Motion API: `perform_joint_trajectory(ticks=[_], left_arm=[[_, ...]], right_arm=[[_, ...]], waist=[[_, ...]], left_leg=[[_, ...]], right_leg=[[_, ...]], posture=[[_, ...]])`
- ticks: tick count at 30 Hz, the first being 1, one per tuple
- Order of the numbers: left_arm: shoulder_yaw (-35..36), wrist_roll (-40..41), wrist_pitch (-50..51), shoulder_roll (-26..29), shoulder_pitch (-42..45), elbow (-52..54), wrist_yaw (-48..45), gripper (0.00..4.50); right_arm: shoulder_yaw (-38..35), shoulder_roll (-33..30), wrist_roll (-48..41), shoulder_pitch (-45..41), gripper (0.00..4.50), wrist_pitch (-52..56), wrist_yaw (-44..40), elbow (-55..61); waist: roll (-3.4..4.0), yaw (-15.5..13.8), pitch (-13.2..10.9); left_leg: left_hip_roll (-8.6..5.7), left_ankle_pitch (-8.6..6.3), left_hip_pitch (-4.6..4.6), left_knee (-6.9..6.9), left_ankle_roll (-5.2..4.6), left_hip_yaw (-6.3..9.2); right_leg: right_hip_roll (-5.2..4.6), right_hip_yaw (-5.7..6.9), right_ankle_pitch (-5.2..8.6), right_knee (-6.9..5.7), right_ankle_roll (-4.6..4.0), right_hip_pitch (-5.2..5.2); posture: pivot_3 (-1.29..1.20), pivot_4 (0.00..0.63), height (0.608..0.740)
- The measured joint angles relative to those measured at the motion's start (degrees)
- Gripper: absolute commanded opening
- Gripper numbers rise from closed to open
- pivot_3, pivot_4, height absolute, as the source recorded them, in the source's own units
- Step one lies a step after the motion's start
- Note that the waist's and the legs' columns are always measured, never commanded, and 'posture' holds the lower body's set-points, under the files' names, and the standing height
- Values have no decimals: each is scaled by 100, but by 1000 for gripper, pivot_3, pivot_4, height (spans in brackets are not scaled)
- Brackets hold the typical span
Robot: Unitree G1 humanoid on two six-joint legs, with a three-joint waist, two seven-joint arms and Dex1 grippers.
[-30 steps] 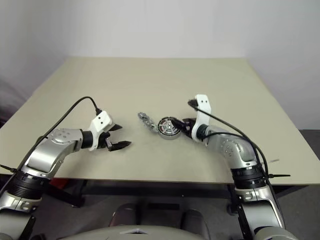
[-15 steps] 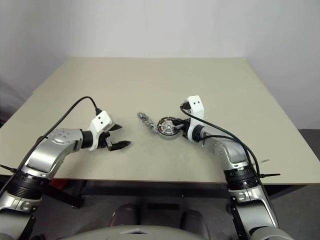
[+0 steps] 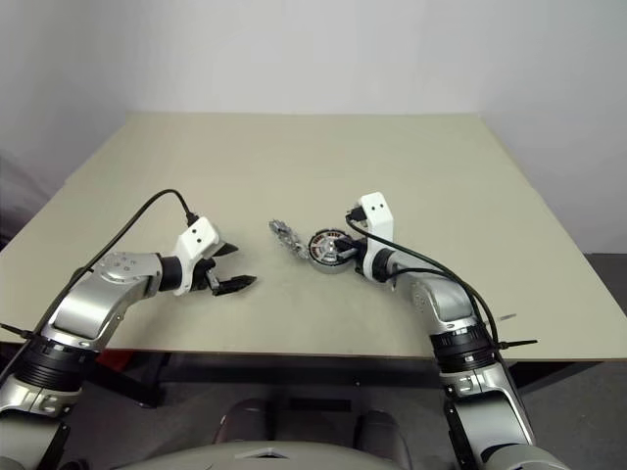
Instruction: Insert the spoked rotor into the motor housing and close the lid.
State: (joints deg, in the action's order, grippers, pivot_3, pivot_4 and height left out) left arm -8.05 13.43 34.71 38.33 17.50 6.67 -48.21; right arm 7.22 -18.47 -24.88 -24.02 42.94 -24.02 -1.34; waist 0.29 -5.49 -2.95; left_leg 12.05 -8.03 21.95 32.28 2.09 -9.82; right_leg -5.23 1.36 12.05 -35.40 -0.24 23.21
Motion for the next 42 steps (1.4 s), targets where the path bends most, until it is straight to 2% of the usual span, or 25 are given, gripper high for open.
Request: perform_joint_trajectory(ticks=[4, 7, 9, 12, 15, 18, 23, 26, 33, 42], left_arm=[[4, 0, -3, -14, 1, 0, 22, 4500], [4, -2, -56, -42, 1, -9, 30, 4500], [1, -13, -98, -94, 14, -52, 30, 4500], [-41, -40, -126, -196, 88, -160, 25, 4500], [-111, -88, -188, -255, 196, -218, 13, 4500], [-149, -150, -275, -350, 320, -294, 7, 4500], [-205, -217, -305, -423, 358, -364, 8, 4500], [-215, -231, -308, -452, 356, -365, 21, 4500], [-202, -235, -295, -450, 247, -348, 67, 4500], [-131, -235, -289, -448, 195, -239, 142, 4500]], right_arm=[[-10, -238, 16, -76, 20, -151, -486, 194], [199, -1084, 336, -430, 20, -723, -1397, 465], [604, -1751, 913, -778, 20, -1540, -2102, 401], [1060, -2197, 1582, -1152, 20, -2613, -3010, -138], [1485, -2290, 2098, -1402, 20, -3508, -3678, -825], [2082, -2390, 2935, -2081, 20, -4761, -4332, -1881], [2485, -2029, 3574, -2858, 20, -6133, -4937, -2896], [2622, -1683, 3830, -3124, 602, -6717, -5110, -3462], [2770, -1287, 4334, -3588, 2919, -7629, -5250, -4246], [2790, -1099, 4752, -3756, 2919, -8166, -5336, -4793]], waist=[[4, -2, -2], [9, -16, -6], [8, -16, -5], [5, -11, -3], [9, 0, -7], [12, 24, -10], [10, 38, -10], [11, 38, -10], [10, 36, -11], [9, 44, -11]], left_leg=[[0, 0, 1, 2, -1, 0], [-1, -1, -1, 5, -2, 0], [4, -2, -15, 6, -3, 0], [11, -2, -19, 9, -3, 0], [10, -7, -6, 28, -12, -2], [16, -17, 8, 58, -29, -2], [25, -23, 8, 70, -39, -2], [24, -29, 20, 77, -49, -2], [27, -39, 26, 88, -64, -3], [28, -39, 25, 91, -64, -3]], right_leg=[[0, 0, 0, 0, 0, 0], [-3, -1, 0, 1, 0, -7], [0, 1, 1, 0, 1, -18], [3, 4, 1, -1, 0, -21], [1, 3, -1, -6, -3, -16], [1, 4, -7, -15, -14, -9], [4, 9, -24, -28, -43, -9], [3, 11, -31, -28, -55, -5], [4, 12, -32, -28, -57, -5], [4, 11, -32, -29, -57, -6]], posture=[[0, 0, 740], [0, 0, 740], [0, 0, 740], [0, 0, 740], [0, 0, 740], [0, 0, 740], [0, 0, 740], [0, 0, 740], [0, 0, 740], [0, 0, 740]])
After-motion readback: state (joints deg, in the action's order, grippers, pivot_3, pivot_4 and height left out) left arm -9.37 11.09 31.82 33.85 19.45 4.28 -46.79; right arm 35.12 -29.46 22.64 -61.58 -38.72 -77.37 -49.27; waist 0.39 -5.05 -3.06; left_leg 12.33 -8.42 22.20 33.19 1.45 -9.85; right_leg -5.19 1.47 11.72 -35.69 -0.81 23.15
